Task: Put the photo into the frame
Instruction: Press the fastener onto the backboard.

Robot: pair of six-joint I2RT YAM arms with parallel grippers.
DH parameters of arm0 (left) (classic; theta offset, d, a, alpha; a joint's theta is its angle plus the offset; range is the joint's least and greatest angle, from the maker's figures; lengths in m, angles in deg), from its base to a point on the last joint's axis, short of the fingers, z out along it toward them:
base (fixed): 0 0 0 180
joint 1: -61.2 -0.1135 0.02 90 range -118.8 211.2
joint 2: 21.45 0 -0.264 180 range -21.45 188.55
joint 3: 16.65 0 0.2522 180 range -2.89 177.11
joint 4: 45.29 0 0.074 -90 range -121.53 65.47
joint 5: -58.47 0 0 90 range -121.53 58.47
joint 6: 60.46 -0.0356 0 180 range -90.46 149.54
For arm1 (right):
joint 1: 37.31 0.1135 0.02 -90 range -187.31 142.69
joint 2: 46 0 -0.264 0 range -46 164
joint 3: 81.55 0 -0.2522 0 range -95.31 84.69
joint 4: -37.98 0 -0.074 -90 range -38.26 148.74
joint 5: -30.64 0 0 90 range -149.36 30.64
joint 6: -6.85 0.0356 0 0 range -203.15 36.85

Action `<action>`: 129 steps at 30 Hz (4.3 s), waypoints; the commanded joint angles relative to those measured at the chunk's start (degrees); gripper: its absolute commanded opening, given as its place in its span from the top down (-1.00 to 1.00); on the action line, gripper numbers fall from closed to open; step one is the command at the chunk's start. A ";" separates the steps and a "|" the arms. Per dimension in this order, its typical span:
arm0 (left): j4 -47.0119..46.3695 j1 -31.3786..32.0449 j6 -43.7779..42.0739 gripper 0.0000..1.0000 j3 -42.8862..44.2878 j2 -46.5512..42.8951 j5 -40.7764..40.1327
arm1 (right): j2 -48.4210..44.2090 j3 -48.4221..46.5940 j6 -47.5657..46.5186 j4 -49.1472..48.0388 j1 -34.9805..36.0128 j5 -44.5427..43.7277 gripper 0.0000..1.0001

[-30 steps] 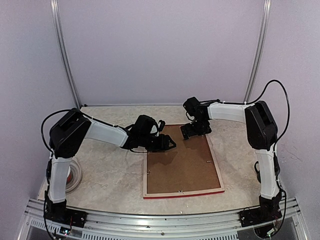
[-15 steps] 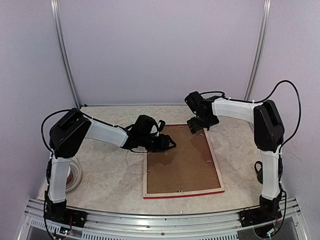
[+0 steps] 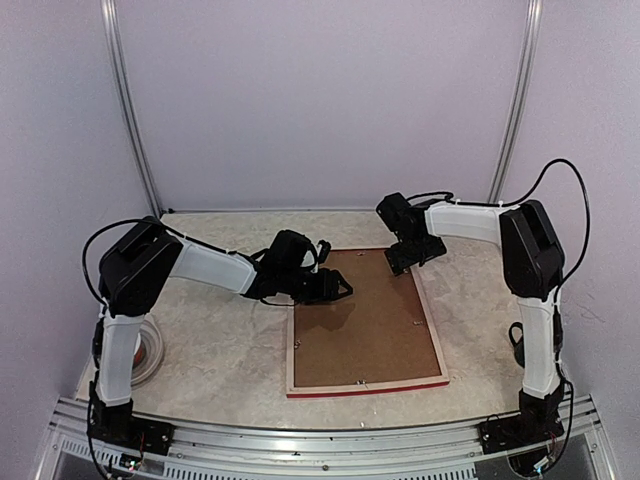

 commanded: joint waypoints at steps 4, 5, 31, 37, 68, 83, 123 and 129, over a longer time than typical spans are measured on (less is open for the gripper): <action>3.18 1.08 0.36 -0.25 -1.27 0.95 1.50 | 2.81 1.09 -0.46 -0.90 -1.17 0.28 -0.98; 3.12 1.08 0.37 -0.25 -1.30 1.02 1.46 | 2.94 0.86 -0.48 -0.97 -1.17 0.53 -0.98; 3.09 1.17 0.42 -0.25 -1.04 1.60 1.56 | 2.92 -0.27 -0.54 -2.70 -4.20 3.24 -0.98; 3.05 1.26 0.47 -0.25 -1.11 1.75 1.74 | 2.94 -0.55 -1.08 -1.80 -4.11 3.45 -0.99; 1.93 1.26 2.49 -0.25 -1.41 2.54 0.89 | 12.36 -0.32 -1.20 16.64 0.59 -2.59 -0.98; 0.73 1.26 3.40 -0.24 -1.96 2.88 1.20 | 1.78 -8.40 -0.70 7.12 0.85 -5.28 -0.98; -0.86 1.34 7.12 -0.11 -2.35 3.78 -2.25 | -3.30 -1.90 0.47 9.16 0.81 -1.11 -0.98; -0.47 1.81 5.96 -0.11 -1.87 1.25 -2.42 | -12.81 7.99 3.04 9.20 3.92 4.96 -0.99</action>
